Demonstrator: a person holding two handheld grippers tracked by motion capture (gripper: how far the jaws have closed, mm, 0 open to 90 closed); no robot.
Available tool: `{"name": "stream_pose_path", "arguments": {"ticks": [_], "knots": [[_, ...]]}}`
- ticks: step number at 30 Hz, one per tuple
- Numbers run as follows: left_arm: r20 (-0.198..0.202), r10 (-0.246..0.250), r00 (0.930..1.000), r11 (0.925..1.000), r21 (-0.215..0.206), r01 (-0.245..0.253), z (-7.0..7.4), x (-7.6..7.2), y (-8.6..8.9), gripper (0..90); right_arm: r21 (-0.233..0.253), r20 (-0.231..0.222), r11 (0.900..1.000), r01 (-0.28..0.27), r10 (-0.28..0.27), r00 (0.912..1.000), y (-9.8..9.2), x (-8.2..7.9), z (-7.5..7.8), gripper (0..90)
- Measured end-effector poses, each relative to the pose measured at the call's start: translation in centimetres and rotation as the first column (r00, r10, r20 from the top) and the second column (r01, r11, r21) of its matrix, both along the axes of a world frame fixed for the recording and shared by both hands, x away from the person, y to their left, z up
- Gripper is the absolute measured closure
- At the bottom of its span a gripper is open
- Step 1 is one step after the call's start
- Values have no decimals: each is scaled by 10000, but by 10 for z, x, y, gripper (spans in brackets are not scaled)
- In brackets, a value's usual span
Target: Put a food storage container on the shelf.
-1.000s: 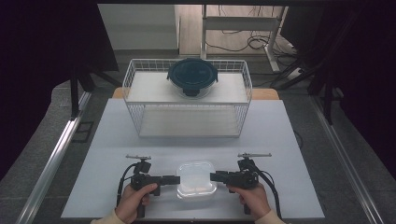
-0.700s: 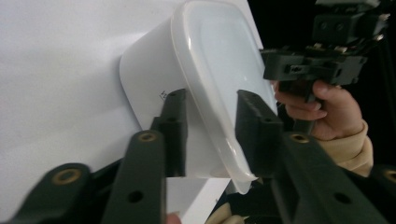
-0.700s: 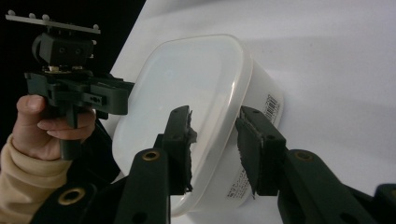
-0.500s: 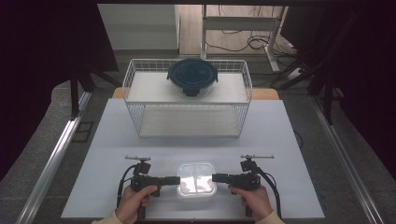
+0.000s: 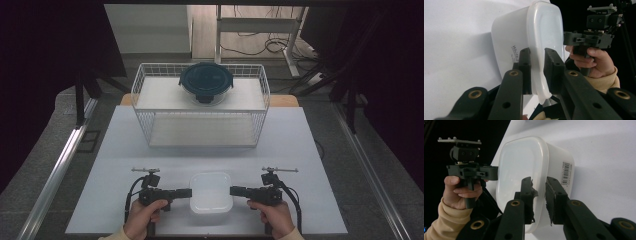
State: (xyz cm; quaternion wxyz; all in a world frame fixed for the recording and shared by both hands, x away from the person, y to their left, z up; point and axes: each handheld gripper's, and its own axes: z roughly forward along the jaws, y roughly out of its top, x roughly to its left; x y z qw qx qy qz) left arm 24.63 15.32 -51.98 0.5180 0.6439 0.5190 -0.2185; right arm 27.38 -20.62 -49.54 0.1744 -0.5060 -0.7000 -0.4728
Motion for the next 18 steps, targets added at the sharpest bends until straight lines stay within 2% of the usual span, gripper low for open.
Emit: {"name": "stream_pose_path", "arguments": {"ticks": [7, 10, 18], "knots": [[164, 45, 9999, 10000, 15, -45, 2, -1, 1, 801, 68, 158, 10000, 25, -26, 9999, -1, -1, 1, 792], [392, 96, 9992, 9998, 148, -102, 4, -2, 1, 810, -20, 358, 10000, -8, 9, 9994, 1, -3, 3, 799], [619, 50, 9981, 9996, 275, -67, 6, -2, 2, 811, -150, 599, 9999, -67, 75, 9982, 2, -4, 5, 800]]}}
